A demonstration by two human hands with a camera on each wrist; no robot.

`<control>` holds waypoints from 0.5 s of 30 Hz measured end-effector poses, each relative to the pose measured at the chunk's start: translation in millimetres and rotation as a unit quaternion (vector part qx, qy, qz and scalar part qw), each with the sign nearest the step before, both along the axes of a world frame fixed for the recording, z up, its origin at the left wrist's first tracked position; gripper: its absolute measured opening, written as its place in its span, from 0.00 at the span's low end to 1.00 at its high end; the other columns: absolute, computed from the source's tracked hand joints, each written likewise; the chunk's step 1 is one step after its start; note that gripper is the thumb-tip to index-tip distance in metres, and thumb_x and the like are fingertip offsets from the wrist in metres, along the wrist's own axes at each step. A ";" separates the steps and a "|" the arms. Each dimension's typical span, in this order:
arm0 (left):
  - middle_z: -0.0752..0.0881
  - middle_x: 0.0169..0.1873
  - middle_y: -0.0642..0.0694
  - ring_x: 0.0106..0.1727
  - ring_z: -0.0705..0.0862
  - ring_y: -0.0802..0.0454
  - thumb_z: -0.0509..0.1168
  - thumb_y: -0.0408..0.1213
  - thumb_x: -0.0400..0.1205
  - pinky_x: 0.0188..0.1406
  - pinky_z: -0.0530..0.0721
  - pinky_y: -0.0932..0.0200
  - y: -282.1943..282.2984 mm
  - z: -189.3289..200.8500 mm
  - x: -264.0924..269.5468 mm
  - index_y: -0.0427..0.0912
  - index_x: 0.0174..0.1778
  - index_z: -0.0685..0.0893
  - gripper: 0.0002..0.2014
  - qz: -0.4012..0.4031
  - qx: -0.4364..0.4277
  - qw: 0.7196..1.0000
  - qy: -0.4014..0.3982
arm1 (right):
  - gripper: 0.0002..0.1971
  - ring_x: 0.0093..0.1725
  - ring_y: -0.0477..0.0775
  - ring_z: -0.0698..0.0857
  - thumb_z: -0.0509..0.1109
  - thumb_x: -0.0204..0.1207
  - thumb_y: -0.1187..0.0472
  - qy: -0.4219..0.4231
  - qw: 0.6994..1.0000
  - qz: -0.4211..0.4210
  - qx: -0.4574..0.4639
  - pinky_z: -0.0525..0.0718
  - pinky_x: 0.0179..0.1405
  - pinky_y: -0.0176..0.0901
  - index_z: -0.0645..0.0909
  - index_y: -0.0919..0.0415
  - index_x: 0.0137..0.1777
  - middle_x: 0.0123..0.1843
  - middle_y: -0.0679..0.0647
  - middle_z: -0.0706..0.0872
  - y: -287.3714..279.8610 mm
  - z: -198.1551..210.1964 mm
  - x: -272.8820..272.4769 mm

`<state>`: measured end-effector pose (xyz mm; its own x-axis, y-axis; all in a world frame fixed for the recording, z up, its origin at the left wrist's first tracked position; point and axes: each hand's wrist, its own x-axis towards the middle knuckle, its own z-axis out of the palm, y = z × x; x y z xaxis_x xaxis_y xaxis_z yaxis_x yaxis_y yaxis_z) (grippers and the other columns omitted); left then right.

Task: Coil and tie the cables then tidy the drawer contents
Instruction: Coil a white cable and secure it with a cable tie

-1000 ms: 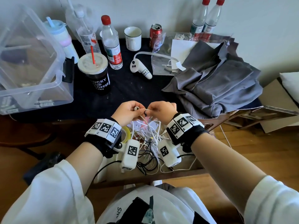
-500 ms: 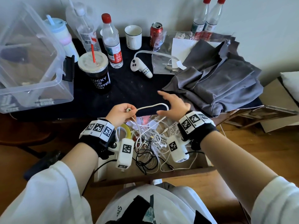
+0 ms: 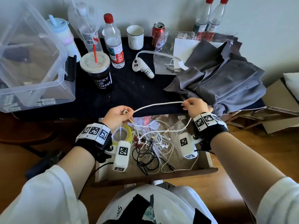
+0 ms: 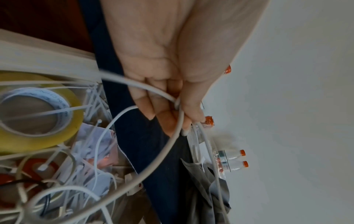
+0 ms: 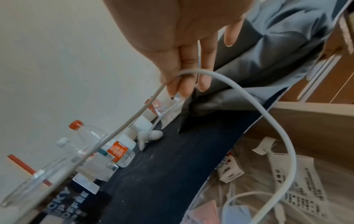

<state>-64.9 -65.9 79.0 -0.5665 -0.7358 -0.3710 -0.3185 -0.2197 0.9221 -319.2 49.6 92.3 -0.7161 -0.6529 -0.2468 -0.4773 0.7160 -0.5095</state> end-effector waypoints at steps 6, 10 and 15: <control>0.86 0.25 0.50 0.29 0.84 0.57 0.63 0.27 0.82 0.34 0.82 0.66 8.2 7.1 -20.7 0.40 0.43 0.81 0.05 -0.044 0.007 0.999 0.016 | 0.22 0.64 0.41 0.77 0.70 0.74 0.48 -0.037 0.981 0.190 -0.022 0.59 0.68 0.48 0.74 0.38 0.69 0.61 0.38 0.82 -12.8 -2.8 44.4; 0.87 0.25 0.51 0.29 0.85 0.59 0.66 0.30 0.79 0.36 0.84 0.66 13.2 12.9 -32.5 0.41 0.43 0.81 0.02 -0.054 0.018 0.998 0.027 | 0.11 0.57 0.41 0.79 0.64 0.77 0.40 -0.024 0.961 0.274 -0.036 0.57 0.62 0.49 0.77 0.40 0.56 0.54 0.38 0.85 -25.2 6.1 76.0; 0.87 0.24 0.51 0.29 0.85 0.60 0.64 0.29 0.81 0.38 0.83 0.65 12.7 9.9 -26.0 0.41 0.44 0.82 0.03 -0.055 0.012 0.998 0.022 | 0.12 0.47 0.46 0.79 0.60 0.80 0.43 0.019 0.976 0.216 0.007 0.58 0.58 0.47 0.78 0.46 0.41 0.35 0.44 0.81 -22.8 7.5 56.3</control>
<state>-90.9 -53.2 88.9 -0.6592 -0.6591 -0.3619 -0.3022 -0.2085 0.9302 -262.9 26.9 99.9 -0.3826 -0.8933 -0.2358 -0.7551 0.4494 -0.4773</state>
